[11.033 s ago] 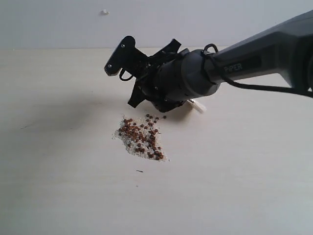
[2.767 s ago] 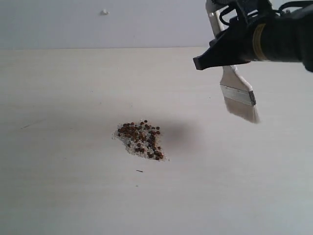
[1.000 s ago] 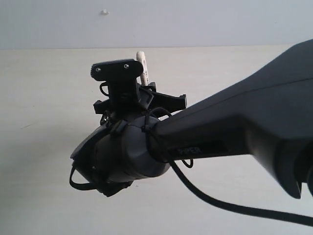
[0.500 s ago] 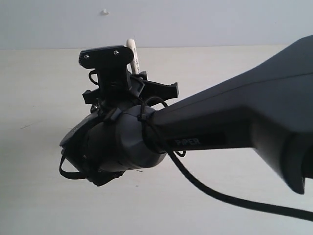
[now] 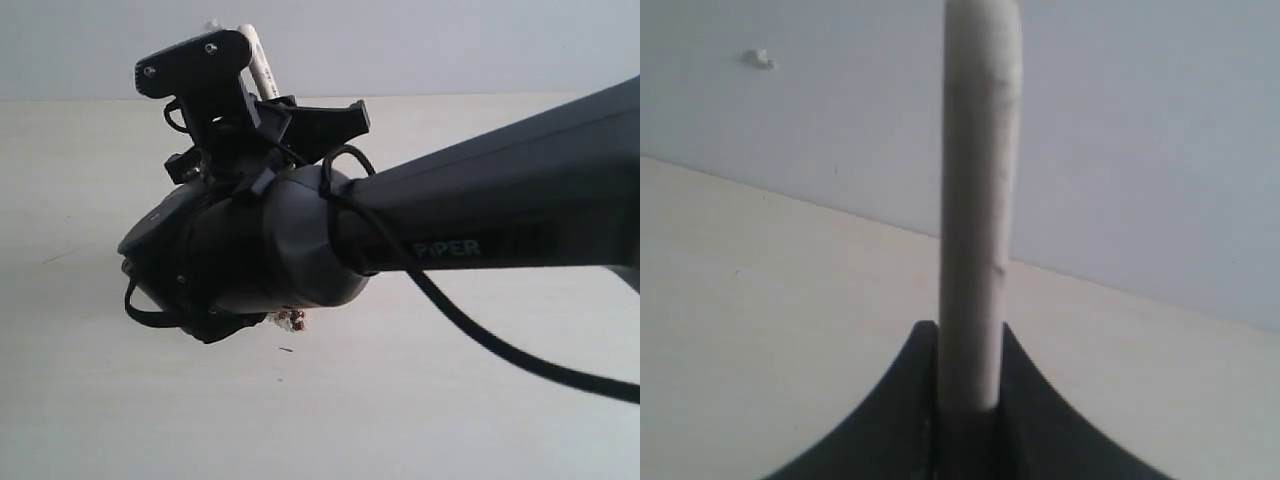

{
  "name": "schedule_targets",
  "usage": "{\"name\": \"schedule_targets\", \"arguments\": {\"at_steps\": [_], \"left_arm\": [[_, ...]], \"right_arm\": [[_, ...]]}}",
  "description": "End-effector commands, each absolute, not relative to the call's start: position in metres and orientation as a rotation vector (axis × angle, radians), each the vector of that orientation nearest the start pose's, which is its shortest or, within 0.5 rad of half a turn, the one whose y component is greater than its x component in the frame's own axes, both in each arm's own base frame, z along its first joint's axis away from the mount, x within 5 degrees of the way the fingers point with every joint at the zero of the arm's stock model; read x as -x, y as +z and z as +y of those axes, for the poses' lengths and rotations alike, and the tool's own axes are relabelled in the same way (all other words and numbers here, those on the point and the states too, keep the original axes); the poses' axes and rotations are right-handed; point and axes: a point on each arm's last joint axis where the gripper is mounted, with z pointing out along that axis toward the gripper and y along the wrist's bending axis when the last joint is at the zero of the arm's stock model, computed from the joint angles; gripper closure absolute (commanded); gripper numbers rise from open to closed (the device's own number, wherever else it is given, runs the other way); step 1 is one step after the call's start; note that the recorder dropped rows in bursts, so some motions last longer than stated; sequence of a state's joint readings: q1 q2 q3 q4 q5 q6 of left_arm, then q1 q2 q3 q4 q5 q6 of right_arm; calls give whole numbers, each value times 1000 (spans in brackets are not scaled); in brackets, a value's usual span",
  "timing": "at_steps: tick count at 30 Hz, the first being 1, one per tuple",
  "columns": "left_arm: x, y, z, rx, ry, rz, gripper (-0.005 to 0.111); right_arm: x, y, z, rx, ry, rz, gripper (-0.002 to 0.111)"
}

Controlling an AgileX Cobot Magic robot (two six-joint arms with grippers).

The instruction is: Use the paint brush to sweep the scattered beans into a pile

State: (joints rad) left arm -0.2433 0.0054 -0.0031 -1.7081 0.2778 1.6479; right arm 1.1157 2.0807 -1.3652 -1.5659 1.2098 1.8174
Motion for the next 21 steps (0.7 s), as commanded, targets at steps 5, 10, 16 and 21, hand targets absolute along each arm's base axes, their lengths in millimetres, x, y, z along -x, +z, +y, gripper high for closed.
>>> {"name": "schedule_targets", "arguments": {"at_steps": [5,10,16,21], "left_arm": [[-45,217,-37,-349,-458,1422,107],[-45,217,-37,-349,-458,1422,107],[-45,217,-37,-349,-458,1422,107],[-45,217,-37,-349,-458,1422,107]], "right_arm": [[-286,178,307,222,-467,1703,108],[-284,154,294,138,-414,1731,108],[-284,138,303,211,-325,1822,108],[-283,135,306,219,-274,1856,108]]}}
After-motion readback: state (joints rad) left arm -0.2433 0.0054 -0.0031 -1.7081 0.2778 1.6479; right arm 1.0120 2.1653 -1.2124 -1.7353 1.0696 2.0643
